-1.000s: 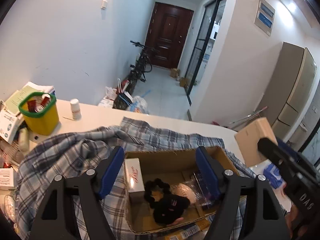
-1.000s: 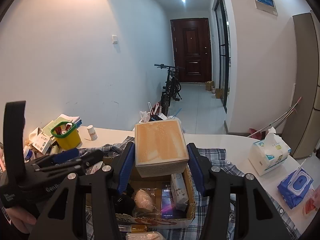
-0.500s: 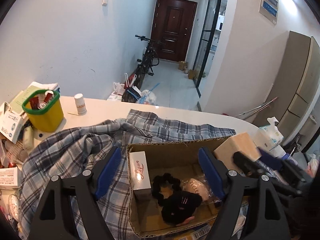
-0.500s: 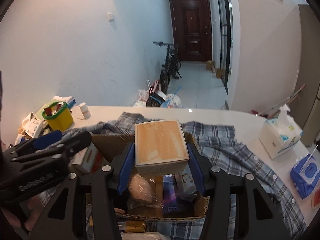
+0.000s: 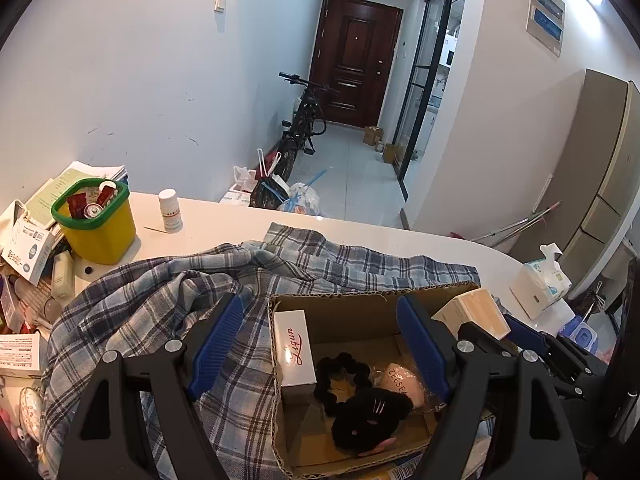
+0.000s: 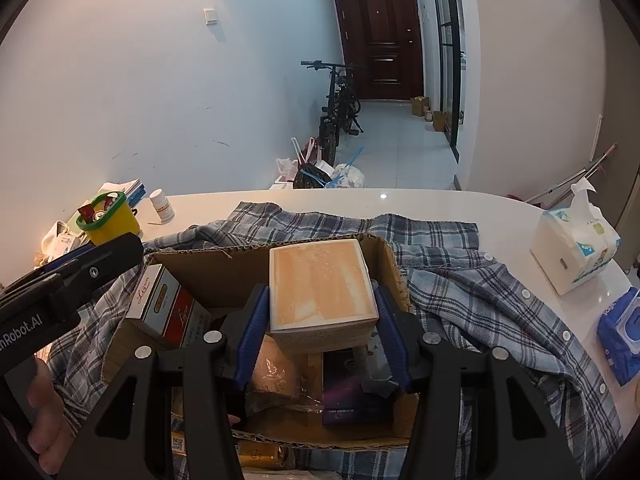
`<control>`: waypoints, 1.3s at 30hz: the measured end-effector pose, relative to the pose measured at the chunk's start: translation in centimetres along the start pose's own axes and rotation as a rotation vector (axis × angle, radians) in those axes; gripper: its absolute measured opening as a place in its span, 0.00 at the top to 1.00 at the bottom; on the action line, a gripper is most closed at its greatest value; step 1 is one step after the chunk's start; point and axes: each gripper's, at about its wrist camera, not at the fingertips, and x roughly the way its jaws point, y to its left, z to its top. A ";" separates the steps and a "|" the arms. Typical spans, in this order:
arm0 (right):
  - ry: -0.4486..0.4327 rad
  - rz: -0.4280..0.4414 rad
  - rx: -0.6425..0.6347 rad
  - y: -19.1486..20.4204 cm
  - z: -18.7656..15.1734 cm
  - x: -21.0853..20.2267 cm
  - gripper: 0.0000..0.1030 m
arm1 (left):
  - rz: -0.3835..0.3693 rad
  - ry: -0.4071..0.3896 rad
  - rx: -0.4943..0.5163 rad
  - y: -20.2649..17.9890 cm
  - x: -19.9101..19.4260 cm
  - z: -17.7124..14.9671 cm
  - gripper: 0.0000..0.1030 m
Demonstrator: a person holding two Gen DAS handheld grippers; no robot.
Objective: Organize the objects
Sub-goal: 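Lower the beige square box into the box and open the right gripper, then raise both open grippers up out of the cardboard box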
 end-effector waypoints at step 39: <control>-0.274 0.014 -0.047 2.4 2.1 -10.2 0.41 | 0.027 -0.331 0.092 -1.8 -12.1 1.6 0.16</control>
